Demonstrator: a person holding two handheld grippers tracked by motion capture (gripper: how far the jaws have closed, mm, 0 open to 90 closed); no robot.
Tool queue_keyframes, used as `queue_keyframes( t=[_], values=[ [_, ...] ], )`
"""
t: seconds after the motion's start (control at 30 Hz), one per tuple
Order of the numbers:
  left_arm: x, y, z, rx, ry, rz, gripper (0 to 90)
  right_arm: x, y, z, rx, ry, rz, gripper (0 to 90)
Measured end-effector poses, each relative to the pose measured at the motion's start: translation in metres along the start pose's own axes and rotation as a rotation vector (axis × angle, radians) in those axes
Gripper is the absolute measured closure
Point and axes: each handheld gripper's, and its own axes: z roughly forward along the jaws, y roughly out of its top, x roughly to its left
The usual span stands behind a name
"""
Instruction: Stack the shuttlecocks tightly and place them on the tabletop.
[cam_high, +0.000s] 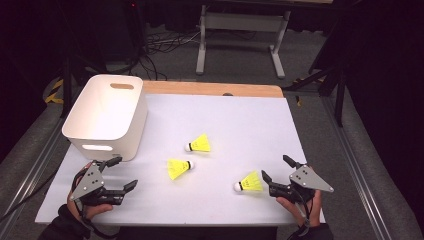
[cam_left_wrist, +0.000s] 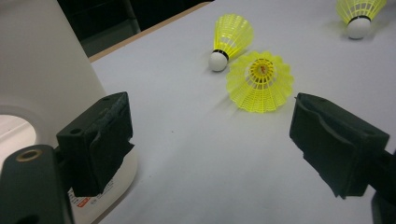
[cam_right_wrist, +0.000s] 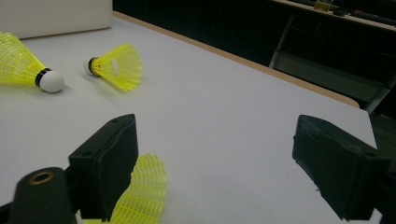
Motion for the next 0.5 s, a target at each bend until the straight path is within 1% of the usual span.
queue_keyframes(
  t=[0.07, 0.27, 0.37, 0.43, 0.47, 0.5],
  values=[
    [-0.0008, -0.0002, -0.0006, 0.005, 0.004, -0.001, 13.8, 0.0006, 0.0002, 0.0006, 0.005, 0.002, -0.007, 15.3],
    [-0.0016, -0.0012, -0.0026, 0.006, 0.003, 0.0, 13.6, -0.0008, 0.0025, -0.0003, -0.009, 0.0, 0.001, 15.3],
    [-0.0011, -0.002, -0.0032, 0.012, 0.0, -0.001, 13.5, -0.0018, 0.0036, 0.0036, -0.007, 0.007, 0.002, 15.3],
    [-0.0014, -0.0022, -0.0024, 0.012, -0.003, -0.011, 13.8, -0.0019, 0.0045, 0.006, -0.008, 0.012, 0.0, 15.3],
    [-0.0031, -0.0011, -0.0009, 0.023, -0.005, -0.01, 14.3, -0.0017, 0.0053, 0.0084, -0.006, 0.016, -0.002, 15.3],
    [-0.0031, -0.0011, -0.0009, 0.023, -0.005, -0.01, 14.9, -0.0017, 0.0053, 0.0084, -0.006, 0.016, -0.002, 15.3]
  ],
)
